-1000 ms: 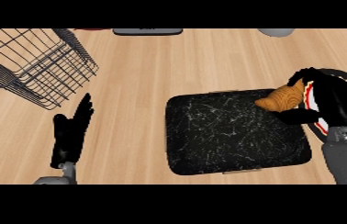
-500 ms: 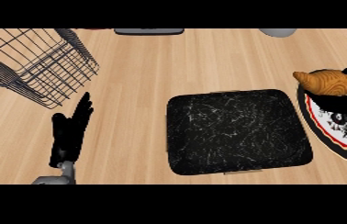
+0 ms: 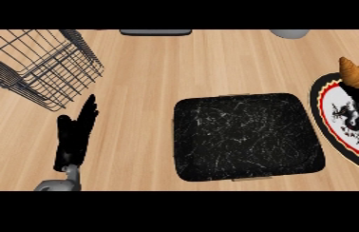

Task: Pick the croissant from the tray and place it in the plate

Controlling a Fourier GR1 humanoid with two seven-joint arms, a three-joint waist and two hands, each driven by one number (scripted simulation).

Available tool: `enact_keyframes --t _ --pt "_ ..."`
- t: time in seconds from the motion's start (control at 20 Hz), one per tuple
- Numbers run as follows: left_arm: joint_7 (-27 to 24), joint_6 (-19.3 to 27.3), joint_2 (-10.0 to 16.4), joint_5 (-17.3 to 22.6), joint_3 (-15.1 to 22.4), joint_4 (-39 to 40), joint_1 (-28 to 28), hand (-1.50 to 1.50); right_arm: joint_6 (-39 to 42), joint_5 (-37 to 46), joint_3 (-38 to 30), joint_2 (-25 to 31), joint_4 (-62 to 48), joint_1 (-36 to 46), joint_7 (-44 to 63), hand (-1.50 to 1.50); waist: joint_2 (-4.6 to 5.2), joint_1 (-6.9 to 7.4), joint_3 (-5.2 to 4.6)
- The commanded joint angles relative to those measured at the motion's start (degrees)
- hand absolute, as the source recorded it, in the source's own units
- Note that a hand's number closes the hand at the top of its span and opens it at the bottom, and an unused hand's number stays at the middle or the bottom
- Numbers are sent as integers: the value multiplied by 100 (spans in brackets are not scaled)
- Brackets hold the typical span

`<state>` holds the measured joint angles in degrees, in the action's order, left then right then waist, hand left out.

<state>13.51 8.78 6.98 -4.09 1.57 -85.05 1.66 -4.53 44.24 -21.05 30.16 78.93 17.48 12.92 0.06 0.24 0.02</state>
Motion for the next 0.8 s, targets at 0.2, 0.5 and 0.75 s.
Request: enact_keyframes --t 0.2,0.5,0.75 --pt "-180 -98 -72 -12 38 -54 -252 0 124 -121 -381 798 -2213 532 -947 150 10 46 1" --pt "124 -21 -79 -73 16 -167 39 0 729 -397 -353 898 -3461 784 -1566 150 13 58 6" --pt "100 -123 -78 -99 98 -140 82 0 1016 -128 -142 1018 -4778 1046 -1878 -150 43 146 13"
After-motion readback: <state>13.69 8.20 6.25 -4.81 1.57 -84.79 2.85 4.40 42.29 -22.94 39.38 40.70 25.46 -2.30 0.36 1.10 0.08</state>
